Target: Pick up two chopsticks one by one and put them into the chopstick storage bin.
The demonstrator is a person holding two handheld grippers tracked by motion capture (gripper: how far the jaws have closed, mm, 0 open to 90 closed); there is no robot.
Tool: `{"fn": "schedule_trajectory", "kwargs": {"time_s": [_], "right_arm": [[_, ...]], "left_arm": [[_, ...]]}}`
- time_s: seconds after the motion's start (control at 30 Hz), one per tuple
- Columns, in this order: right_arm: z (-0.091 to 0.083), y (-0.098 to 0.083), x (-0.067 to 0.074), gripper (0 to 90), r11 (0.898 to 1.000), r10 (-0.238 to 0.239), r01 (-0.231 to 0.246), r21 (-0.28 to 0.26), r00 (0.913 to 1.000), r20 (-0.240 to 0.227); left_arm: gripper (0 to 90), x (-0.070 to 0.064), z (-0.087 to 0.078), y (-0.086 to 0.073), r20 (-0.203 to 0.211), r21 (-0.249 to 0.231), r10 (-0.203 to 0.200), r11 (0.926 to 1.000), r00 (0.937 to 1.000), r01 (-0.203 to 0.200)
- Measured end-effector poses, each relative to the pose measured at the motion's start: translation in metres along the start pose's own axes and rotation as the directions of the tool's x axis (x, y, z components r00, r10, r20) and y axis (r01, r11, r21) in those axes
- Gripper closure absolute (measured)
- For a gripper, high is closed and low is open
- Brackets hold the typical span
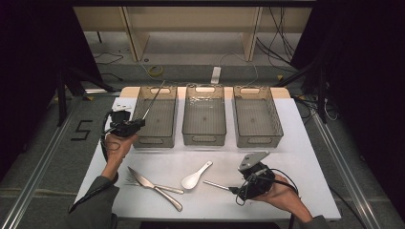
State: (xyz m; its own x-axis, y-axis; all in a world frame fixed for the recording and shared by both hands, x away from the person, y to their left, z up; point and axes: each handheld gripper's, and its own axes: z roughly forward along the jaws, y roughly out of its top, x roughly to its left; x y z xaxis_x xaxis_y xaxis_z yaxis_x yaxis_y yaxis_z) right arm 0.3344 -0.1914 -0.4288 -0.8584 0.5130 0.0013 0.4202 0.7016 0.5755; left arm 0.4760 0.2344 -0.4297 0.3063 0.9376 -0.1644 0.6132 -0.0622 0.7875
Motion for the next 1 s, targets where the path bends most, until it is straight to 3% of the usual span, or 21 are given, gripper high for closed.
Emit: {"fn": "schedule_trajectory", "kwargs": {"time_s": [0.17, 0.27, 0.33, 0.43, 0.57, 0.67, 0.73, 0.77, 0.87, 1.0], "right_arm": [[0.000, 0.000, 0.000, 27.6, 1.000, 0.002, -0.002, 0.005, 1.0000, -0.007], [0.001, 0.000, 0.001, 27.6, 1.000, 0.006, -0.006, 0.007, 1.0000, -0.006], [0.001, 0.000, 0.001, 27.6, 1.000, 0.007, -0.007, 0.003, 0.9999, -0.007], [0.000, 0.000, 0.000, 27.7, 1.000, 0.004, -0.004, 0.003, 1.0000, -0.002], [-0.001, 0.000, -0.001, 27.9, 1.000, 0.003, -0.003, 0.022, 1.0000, -0.005], [-0.001, 0.000, -0.003, 28.6, 0.998, 0.009, -0.008, 0.070, 0.9997, -0.024], [-0.001, 0.000, -0.004, 28.9, 0.996, 0.013, -0.011, 0.083, 0.9996, -0.026], [0.001, 0.000, -0.005, 30.3, 0.993, 0.003, 0.000, 0.116, 0.9998, -0.020], [0.005, 0.003, -0.004, 31.6, 0.988, 0.006, -0.005, 0.152, 1.0000, -0.004], [0.010, 0.007, -0.003, 36.8, 0.980, -0.038, 0.040, 0.193, 0.9992, -0.011]], "left_arm": [[81.6, 0.000, 0.004, -0.001, -0.011, 0.015, -0.007, 0.9999, 0.9999, 0.007], [59.7, 0.001, 0.005, 0.000, -0.016, 0.026, -0.032, 0.9991, 0.9994, 0.033], [57.0, 0.001, 0.002, 0.002, -0.011, 0.016, -0.035, 0.9993, 0.9993, 0.035], [46.1, -0.002, -0.004, 0.006, 0.009, -0.008, -0.032, 0.9994, 0.9994, 0.032], [37.0, -0.009, -0.012, 0.008, 0.072, -0.028, -0.016, 0.9995, 0.9973, 0.018], [30.1, -0.017, -0.017, 0.008, 0.126, -0.027, 0.001, 0.9996, 0.9921, 0.002], [28.4, -0.025, -0.020, 0.007, 0.139, -0.027, 0.027, 0.9994, 0.9900, -0.023], [25.1, -0.028, -0.022, 0.006, 0.149, -0.032, 0.037, 0.9990, 0.9881, -0.033], [21.4, -0.040, -0.025, 0.004, 0.180, -0.048, 0.082, 0.9961, 0.9803, -0.074], [19.8, -0.056, -0.031, -0.002, 0.215, -0.077, 0.127, 0.9906, 0.9682, -0.113]]}}
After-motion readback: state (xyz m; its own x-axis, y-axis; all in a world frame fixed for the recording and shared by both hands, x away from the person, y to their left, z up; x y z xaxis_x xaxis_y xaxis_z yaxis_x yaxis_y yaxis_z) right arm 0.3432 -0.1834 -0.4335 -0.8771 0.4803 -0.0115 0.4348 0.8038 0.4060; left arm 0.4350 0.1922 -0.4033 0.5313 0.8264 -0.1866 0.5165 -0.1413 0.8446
